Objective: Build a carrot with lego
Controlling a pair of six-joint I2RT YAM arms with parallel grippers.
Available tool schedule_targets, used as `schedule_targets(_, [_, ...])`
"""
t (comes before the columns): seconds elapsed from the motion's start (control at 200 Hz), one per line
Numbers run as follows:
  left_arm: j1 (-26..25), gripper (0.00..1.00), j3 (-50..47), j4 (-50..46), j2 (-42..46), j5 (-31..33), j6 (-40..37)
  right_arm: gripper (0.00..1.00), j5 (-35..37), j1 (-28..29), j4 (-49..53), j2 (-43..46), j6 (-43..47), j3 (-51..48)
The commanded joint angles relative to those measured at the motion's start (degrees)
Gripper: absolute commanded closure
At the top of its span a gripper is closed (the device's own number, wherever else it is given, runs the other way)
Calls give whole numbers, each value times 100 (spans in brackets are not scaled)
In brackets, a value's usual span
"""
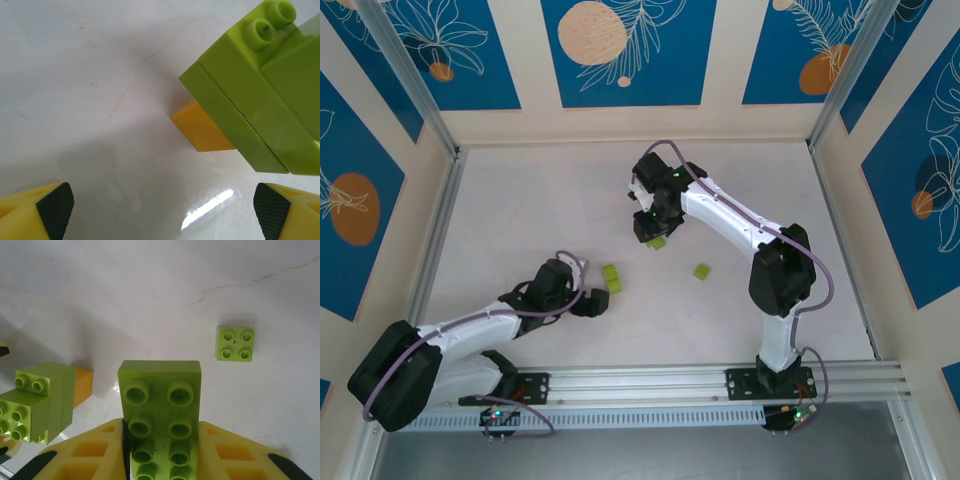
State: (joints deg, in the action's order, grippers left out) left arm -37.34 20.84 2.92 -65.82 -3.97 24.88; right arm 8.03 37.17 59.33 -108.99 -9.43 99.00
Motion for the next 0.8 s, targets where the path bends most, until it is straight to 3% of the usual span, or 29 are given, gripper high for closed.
schedule_targets(0.0, [-105, 5, 178, 130, -104, 80, -150, 68, -195, 40, -9, -17, -79, -85])
schedule_targets(0.555, [-265, 5, 355, 194, -368, 98, -239, 68, -222, 78, -18, -84, -82, -91])
schedule_targets(0.795, [-270, 5, 45, -169, 183, 396, -155, 68, -214, 76, 0, -92, -59, -63])
